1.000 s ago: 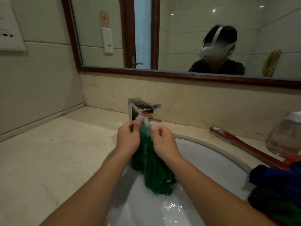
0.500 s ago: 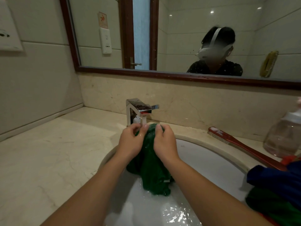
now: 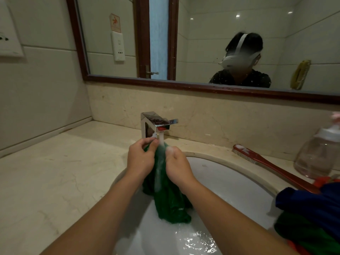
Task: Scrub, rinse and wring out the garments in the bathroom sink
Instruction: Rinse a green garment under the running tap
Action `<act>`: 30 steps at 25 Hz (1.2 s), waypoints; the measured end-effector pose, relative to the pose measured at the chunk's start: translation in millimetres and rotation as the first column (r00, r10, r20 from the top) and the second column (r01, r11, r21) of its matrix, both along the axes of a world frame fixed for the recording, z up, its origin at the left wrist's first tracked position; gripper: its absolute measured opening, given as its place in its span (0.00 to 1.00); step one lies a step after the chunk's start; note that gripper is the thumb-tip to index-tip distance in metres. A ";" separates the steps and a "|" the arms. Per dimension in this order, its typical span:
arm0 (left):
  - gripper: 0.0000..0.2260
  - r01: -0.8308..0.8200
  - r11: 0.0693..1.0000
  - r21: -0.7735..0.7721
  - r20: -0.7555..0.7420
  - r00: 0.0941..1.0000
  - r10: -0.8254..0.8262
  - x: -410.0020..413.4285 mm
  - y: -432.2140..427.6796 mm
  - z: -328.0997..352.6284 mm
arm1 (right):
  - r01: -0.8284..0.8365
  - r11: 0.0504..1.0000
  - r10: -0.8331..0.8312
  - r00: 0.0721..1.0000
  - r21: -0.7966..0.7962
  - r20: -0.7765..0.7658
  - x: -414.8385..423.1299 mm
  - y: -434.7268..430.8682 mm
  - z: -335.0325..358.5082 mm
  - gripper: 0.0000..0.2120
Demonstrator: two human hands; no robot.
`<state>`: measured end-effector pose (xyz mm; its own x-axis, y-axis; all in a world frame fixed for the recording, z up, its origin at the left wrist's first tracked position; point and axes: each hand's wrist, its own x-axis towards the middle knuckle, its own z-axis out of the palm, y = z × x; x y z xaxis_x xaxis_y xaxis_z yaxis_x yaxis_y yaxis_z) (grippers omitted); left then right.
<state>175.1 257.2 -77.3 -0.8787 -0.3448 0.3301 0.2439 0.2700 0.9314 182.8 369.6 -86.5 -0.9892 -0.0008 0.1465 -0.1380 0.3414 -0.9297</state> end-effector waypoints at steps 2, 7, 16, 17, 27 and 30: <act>0.06 -0.034 0.999 0.006 -0.026 0.999 0.034 0.3 0.6 0.6 | 0.003 1.000 -0.003 1.000 0.002 -0.012 1.0 -0.5 0.9 0.16; 0.07 -0.166 0.982 0.093 -0.124 0.976 0.177 1.5 -2.9 5.1 | -0.109 0.994 0.108 0.994 0.008 0.022 7.5 -6.1 6.1 0.13; 0.03 0.001 0.999 -0.038 0.037 0.999 0.001 0.8 3.3 -0.9 | 0.047 0.997 -0.047 0.999 -0.058 0.004 1.4 4.7 0.6 0.15; 0.03 -0.009 0.999 -0.044 0.030 1.000 0.010 0.9 2.6 -0.6 | 0.041 0.998 -0.040 0.999 -0.056 0.011 1.9 3.3 1.1 0.14; 0.03 -0.015 0.998 -0.060 0.023 1.000 0.016 1.4 1.7 -1.0 | 0.042 0.998 -0.043 0.999 -0.036 -0.007 4.2 2.5 1.6 0.13; 0.03 -0.018 0.998 -0.061 0.035 0.999 0.020 1.2 3.2 0.7 | 0.050 0.998 -0.051 0.998 -0.028 -0.037 5.1 3.4 2.9 0.13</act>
<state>176.3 260.3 -76.6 -0.8837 -0.3415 0.3200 0.2056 0.3309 0.9210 187.8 373.0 -83.6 -0.9817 0.0533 0.1830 -0.1564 0.3234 -0.9333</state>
